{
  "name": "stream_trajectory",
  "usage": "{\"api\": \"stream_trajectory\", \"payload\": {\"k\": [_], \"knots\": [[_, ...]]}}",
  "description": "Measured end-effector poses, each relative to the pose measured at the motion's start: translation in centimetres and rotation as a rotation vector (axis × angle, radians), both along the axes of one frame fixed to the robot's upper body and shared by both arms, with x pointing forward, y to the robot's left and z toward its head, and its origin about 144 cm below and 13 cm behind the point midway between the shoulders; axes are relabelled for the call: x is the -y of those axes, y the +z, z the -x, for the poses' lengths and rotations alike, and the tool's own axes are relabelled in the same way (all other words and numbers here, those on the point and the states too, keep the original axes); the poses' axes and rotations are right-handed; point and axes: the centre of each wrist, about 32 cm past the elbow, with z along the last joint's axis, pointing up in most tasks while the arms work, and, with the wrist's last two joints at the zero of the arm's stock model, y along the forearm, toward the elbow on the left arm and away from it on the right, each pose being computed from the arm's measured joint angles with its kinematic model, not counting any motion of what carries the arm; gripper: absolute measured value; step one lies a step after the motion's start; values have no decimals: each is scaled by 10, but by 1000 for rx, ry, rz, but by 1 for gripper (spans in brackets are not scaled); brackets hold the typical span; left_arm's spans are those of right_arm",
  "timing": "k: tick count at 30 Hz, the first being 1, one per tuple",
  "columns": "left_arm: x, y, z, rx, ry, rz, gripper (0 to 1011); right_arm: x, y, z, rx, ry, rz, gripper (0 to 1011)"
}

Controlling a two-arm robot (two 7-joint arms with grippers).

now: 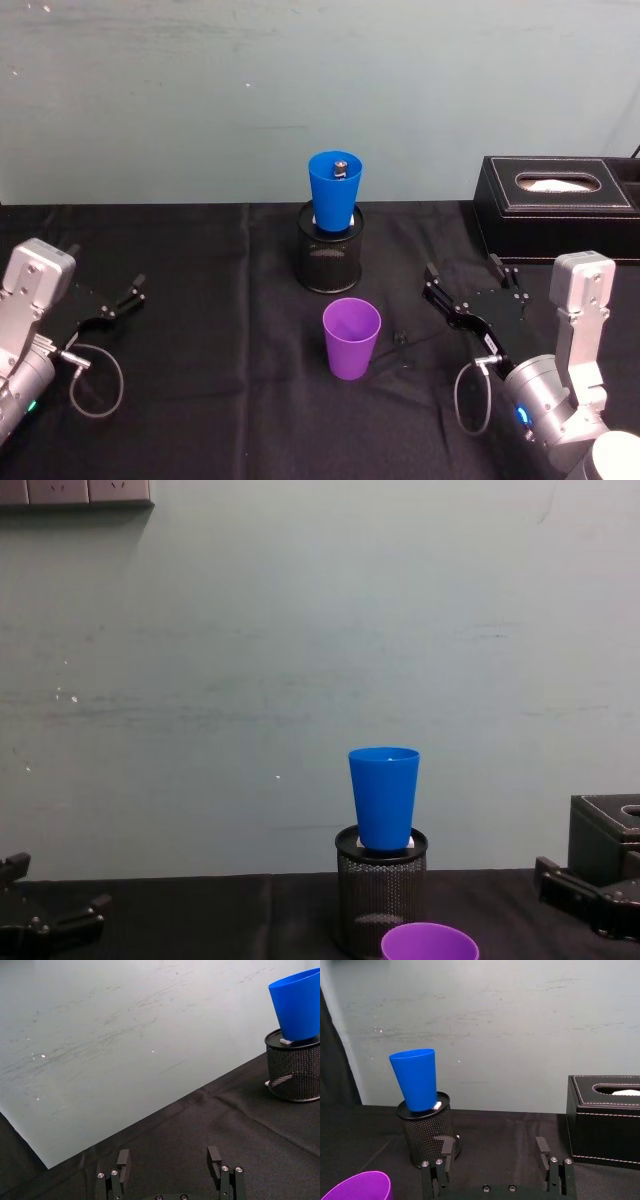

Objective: Pick up one cup with a gripper and tap it against the other cup.

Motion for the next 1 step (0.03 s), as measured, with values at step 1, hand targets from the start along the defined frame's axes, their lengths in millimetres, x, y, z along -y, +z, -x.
{"api": "stream_trajectory", "payload": {"k": [1], "knots": [[0,0,0,0,0,0,1000,0,0,0,0,0,0,1003]]}}
